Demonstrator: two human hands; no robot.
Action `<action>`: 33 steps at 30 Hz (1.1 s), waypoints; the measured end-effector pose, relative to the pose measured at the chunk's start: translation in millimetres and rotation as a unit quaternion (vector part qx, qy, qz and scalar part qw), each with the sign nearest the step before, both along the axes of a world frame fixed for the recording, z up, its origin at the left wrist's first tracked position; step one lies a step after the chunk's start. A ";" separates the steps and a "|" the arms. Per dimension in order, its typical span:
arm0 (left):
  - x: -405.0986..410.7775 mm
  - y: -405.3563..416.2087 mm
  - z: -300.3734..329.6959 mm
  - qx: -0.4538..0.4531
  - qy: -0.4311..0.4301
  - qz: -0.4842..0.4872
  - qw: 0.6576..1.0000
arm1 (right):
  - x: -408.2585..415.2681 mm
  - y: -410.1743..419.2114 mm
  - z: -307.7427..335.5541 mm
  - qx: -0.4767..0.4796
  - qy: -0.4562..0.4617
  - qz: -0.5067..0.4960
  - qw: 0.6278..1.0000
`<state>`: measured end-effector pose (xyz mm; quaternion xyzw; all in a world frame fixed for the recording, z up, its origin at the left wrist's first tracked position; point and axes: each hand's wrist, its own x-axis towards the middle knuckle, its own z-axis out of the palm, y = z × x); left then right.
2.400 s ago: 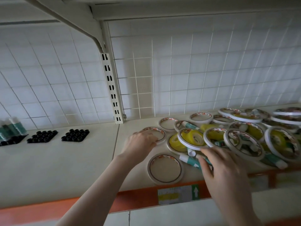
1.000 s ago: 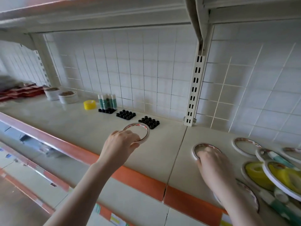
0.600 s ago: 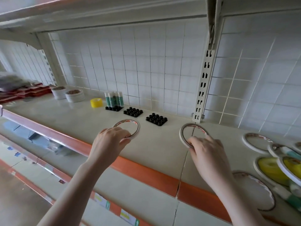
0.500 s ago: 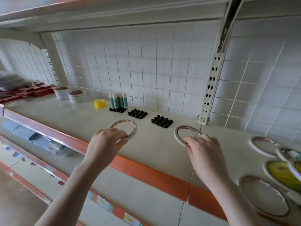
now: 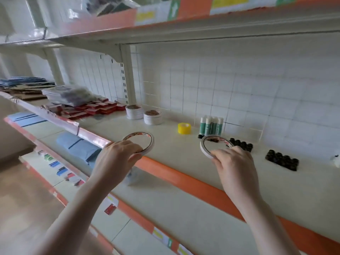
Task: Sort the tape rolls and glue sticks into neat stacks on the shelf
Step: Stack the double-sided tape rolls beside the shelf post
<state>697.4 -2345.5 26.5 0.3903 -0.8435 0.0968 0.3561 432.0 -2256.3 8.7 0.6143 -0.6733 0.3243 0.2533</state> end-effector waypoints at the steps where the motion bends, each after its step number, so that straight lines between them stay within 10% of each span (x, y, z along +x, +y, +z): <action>1: 12.6 -8.9 2.1 -0.002 0.000 0.007 1.000 | 12.5 -11.9 2.1 0.001 0.000 0.005 1.000; 33: 78.6 -335.8 2.5 0.018 0.001 -0.038 0.999 | 90.2 -379.1 31.2 0.182 -0.030 0.062 0.981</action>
